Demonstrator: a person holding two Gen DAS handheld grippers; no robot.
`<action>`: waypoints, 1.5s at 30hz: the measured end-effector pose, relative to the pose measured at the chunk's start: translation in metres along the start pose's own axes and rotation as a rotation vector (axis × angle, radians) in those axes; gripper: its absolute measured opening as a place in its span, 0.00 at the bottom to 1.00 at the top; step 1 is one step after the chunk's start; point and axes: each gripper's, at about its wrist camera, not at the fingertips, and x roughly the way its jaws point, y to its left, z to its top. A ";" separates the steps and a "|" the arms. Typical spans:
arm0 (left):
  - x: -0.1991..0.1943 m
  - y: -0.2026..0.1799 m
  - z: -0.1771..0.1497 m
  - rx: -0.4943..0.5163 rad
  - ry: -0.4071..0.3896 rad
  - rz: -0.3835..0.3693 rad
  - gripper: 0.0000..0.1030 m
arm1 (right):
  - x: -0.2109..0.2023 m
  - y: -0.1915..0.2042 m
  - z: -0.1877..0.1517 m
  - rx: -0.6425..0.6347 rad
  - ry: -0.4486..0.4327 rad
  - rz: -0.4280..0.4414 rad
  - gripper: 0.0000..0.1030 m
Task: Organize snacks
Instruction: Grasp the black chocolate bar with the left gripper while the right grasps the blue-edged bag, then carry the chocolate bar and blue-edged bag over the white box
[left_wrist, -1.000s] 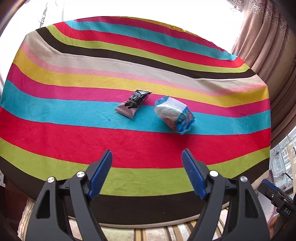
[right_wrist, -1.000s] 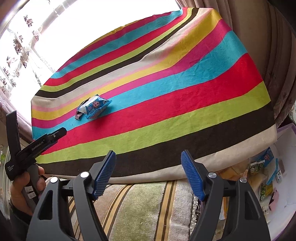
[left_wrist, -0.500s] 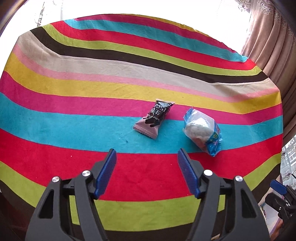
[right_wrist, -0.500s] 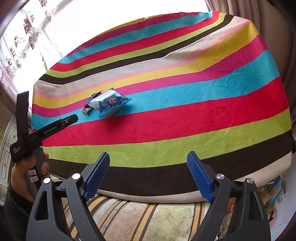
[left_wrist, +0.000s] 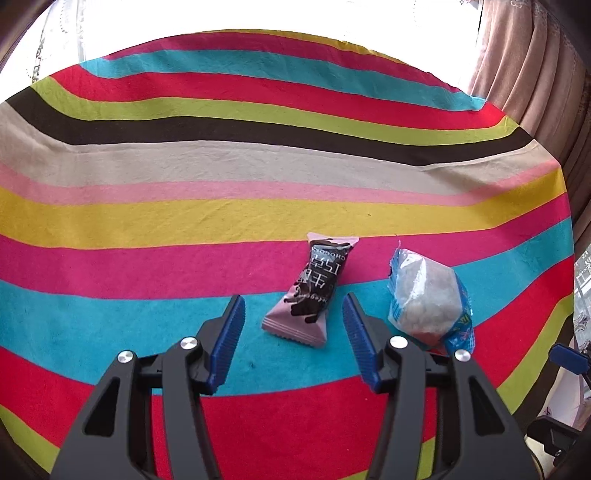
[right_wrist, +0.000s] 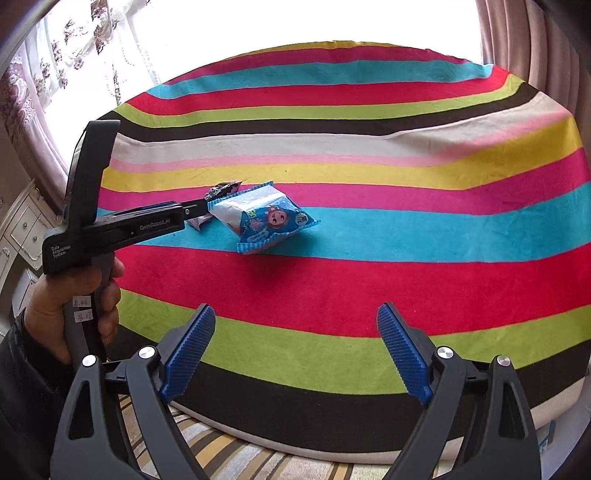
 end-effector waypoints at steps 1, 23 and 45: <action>0.003 0.000 0.002 0.008 -0.001 -0.003 0.53 | 0.003 0.001 0.003 -0.004 -0.002 -0.001 0.85; 0.018 0.014 0.000 0.001 -0.023 -0.021 0.25 | 0.082 0.024 0.072 -0.219 0.041 0.053 0.85; 0.008 0.020 -0.007 -0.042 -0.008 0.009 0.25 | 0.102 0.010 0.063 -0.117 0.102 0.089 0.51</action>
